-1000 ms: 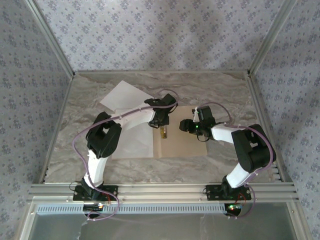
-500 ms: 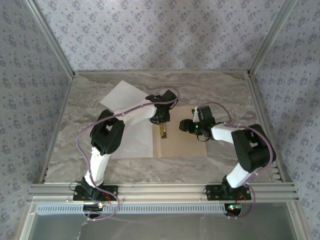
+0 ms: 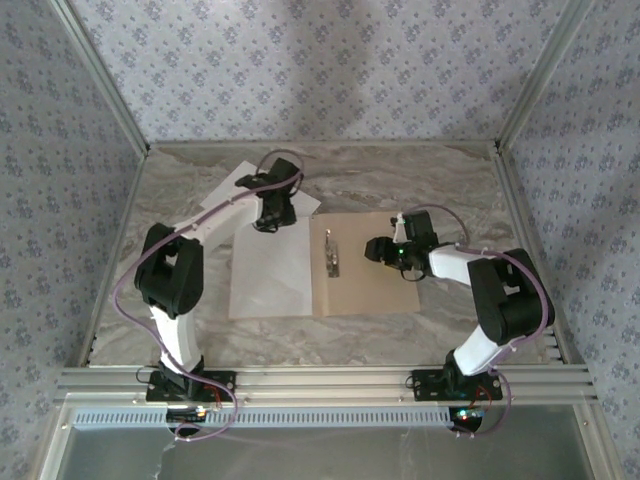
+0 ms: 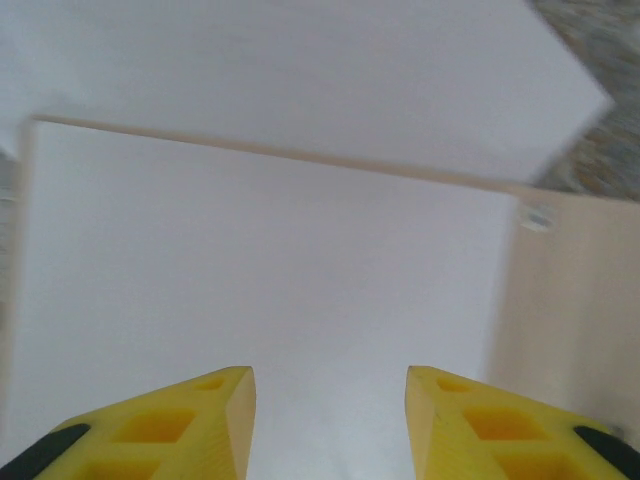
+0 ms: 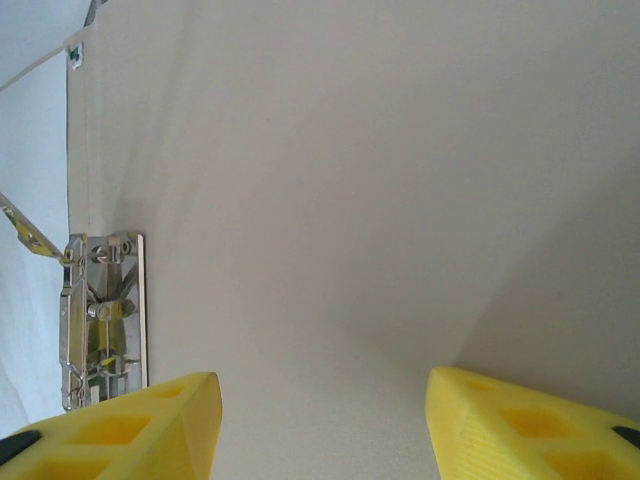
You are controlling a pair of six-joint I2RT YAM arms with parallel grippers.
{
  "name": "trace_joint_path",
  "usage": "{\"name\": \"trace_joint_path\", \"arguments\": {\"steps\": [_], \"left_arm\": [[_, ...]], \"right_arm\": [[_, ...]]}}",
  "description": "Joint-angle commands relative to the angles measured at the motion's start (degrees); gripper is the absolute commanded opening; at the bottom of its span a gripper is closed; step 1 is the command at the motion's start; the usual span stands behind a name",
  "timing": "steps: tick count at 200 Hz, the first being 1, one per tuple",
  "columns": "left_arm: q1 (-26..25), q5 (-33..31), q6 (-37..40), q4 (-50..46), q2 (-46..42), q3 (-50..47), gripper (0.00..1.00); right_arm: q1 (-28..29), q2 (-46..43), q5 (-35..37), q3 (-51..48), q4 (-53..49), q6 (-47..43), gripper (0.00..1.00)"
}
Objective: Put the files into the folder
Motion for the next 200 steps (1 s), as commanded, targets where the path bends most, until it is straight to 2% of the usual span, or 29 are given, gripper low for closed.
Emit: {"name": "trace_joint_path", "arguments": {"steps": [1,41,101,160,200], "left_arm": [[3.08,2.9,1.3,2.05,-1.47,-2.6,0.45],[9.47,8.34,2.29,8.27,1.81,-2.99,0.46],[13.36,13.24,-1.0,13.08,8.52,-1.25,0.48],[15.03,12.93,-2.97,14.45,8.41,-5.86,0.47],[17.46,13.11,-2.57,15.49,6.05,-11.74,0.47]], "right_arm": [[-2.9,0.59,1.63,-2.13,-8.17,-0.75,0.59],[-7.68,1.21,-3.58,-1.71,-6.87,1.03,0.59],[-11.1,-2.37,-2.78,0.37,-11.07,-0.59,0.6],[-11.4,-3.27,-3.68,1.18,-13.66,-0.43,0.59],[-11.18,-6.93,-4.43,1.57,-17.61,-0.68,0.61]]}}
